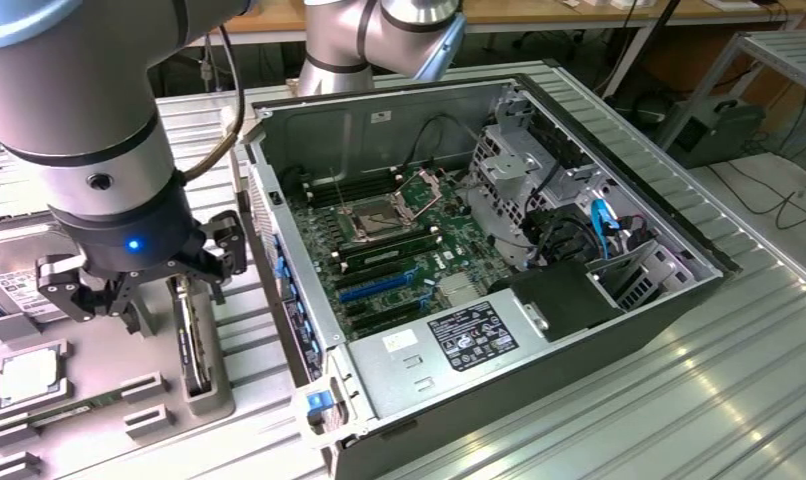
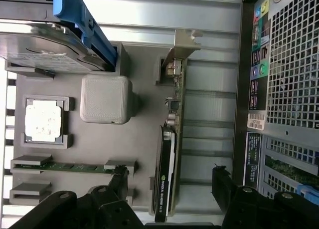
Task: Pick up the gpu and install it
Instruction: 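Pick up the gpu and move the gpu toward the slot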
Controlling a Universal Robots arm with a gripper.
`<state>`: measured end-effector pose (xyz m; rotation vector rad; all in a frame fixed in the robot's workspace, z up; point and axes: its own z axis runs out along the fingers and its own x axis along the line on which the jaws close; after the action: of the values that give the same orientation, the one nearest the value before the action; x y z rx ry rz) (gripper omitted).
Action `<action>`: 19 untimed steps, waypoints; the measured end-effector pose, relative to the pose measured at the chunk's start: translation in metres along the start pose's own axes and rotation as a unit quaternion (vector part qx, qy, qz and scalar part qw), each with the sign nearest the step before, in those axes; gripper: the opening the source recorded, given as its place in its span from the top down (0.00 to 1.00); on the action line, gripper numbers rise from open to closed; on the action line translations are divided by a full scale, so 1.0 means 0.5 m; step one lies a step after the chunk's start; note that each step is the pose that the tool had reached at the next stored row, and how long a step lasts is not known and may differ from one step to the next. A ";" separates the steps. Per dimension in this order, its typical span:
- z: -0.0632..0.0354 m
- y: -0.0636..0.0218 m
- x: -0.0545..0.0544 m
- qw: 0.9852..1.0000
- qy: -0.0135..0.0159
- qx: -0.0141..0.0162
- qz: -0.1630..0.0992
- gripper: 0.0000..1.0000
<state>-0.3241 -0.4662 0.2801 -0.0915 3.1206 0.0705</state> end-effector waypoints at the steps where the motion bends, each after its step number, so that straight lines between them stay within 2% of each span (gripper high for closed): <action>1: 0.004 0.000 0.000 1.000 -0.001 0.000 0.000 0.22; 5: 0.014 -0.001 0.000 1.000 -0.003 0.000 0.000 0.22; 14: 0.044 -0.003 0.002 1.000 -0.003 0.000 -0.001 0.22; 19: 0.045 -0.003 0.002 1.000 -0.003 0.000 -0.002 0.22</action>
<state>-0.3246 -0.4669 0.2573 -0.0975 3.1143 0.0718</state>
